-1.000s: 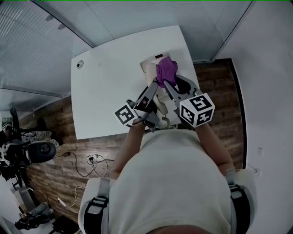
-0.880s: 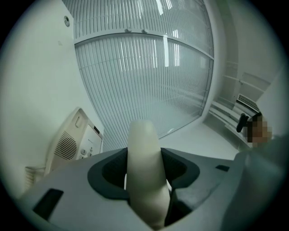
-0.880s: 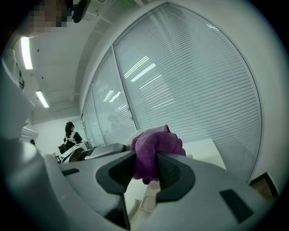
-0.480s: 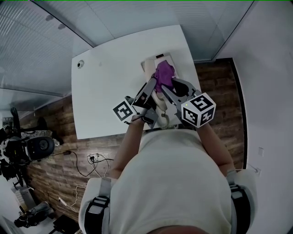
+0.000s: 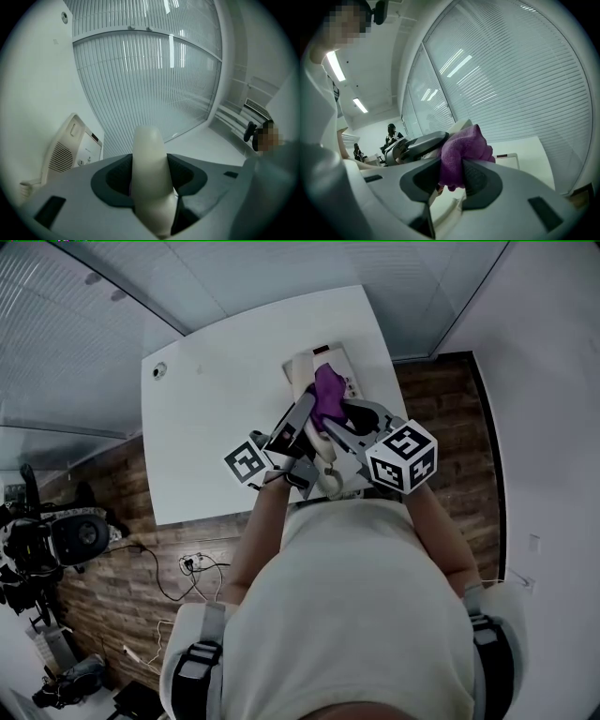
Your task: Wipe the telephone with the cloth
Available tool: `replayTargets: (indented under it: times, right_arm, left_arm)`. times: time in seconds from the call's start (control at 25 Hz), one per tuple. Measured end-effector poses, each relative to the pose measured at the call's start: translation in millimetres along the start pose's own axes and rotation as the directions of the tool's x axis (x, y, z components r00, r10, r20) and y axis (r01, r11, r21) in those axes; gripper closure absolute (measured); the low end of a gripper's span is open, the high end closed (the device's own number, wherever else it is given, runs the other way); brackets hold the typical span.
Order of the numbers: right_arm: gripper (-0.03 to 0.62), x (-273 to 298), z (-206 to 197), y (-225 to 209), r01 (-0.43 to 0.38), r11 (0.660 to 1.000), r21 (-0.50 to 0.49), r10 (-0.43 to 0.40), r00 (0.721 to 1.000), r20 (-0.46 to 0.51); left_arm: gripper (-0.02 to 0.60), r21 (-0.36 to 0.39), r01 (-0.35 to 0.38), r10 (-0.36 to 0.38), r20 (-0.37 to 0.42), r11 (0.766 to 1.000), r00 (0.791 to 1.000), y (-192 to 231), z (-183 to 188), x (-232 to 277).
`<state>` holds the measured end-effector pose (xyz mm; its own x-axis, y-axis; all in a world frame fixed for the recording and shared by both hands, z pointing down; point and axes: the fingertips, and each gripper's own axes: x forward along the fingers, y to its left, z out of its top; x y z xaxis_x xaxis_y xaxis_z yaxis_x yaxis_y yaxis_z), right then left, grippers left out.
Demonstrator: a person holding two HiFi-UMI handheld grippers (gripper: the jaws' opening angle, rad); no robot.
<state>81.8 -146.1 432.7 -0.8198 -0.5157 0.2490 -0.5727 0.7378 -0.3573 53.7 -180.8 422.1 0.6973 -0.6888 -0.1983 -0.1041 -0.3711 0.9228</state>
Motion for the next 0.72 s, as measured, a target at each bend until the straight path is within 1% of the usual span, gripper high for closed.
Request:
replayTargets:
  times: [0.16,0.32,0.44,0.56,0.72]
  right_arm:
    - [0.461,6.5,2.6,0.8,-0.023,1.0,-0.015,0.023,1.0,-0.014]
    - [0.461,3.3,1.8,2.6,-0.031,0.999,-0.036,0.03,0.999,-0.023]
    - [0.461,8.5,1.8,2.0,-0.04,0.998,-0.046,0.039,0.999,-0.033]
    - [0.461,3.9,-2.3,2.7,-0.042,0.997,-0.057,0.04,0.998,-0.042]
    - [0.461,-1.2,-6.6,3.5,-0.043,0.997,-0.059,0.04,0.998,-0.051]
  left_arm:
    - [0.35,0.009,-0.007,0.007,-0.001,1.0,1.0,4.8,10.4,0.7]
    - [0.35,0.022,-0.013,0.013,0.001,1.0,1.0,3.7,11.3,1.0]
    - [0.35,0.031,-0.021,0.021,0.011,0.999,1.0,7.8,20.8,0.6]
    - [0.35,0.04,-0.027,0.027,0.02,0.999,0.999,7.8,21.0,-0.3]
    - [0.35,0.039,-0.025,0.023,0.049,0.999,0.999,6.4,28.8,-1.8]
